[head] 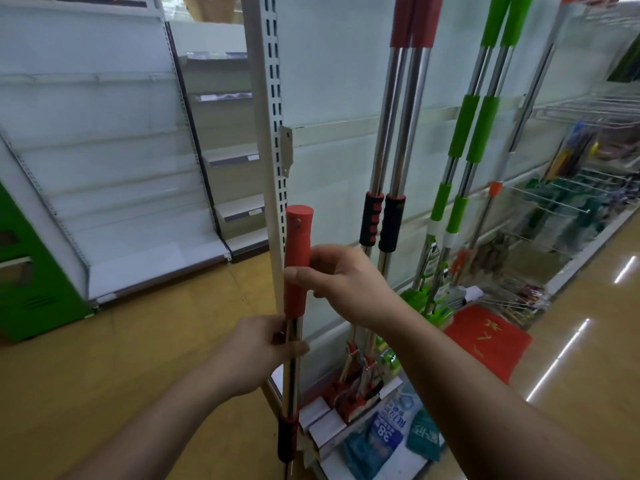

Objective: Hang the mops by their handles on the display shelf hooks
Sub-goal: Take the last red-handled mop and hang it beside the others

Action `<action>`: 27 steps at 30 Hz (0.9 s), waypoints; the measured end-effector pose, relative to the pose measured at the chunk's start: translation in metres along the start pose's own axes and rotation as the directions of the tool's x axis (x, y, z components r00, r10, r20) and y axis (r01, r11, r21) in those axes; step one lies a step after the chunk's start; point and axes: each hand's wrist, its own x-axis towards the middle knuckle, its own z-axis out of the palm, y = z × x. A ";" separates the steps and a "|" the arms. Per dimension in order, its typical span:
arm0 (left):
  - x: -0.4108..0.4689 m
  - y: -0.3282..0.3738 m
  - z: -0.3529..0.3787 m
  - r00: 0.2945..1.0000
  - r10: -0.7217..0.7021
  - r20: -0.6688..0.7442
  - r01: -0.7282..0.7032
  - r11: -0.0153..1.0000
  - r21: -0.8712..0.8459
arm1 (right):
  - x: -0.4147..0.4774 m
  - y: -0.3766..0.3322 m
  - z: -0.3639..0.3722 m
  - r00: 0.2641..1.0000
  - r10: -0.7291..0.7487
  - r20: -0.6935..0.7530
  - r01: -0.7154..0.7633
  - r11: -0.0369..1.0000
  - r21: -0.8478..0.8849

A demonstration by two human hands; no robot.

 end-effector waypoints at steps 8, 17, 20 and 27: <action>-0.042 0.097 0.047 0.979 -0.037 -0.200 0.037 0.999 -0.007 | -0.048 -0.012 -0.087 0.988 -0.135 0.080 0.129 0.989 0.071; -0.080 0.193 0.062 0.942 -0.033 -0.335 0.046 0.998 0.032 | -0.090 -0.061 -0.155 0.944 -0.286 0.166 0.269 0.956 0.120; -0.084 0.219 0.058 0.943 -0.005 -0.334 0.018 0.999 0.036 | -0.096 -0.076 -0.173 0.936 -0.314 0.160 0.296 0.947 0.126; -0.064 0.249 0.057 0.948 0.122 -0.292 -0.144 0.988 -0.055 | -0.099 -0.092 -0.211 0.932 -0.345 0.109 0.335 0.937 0.103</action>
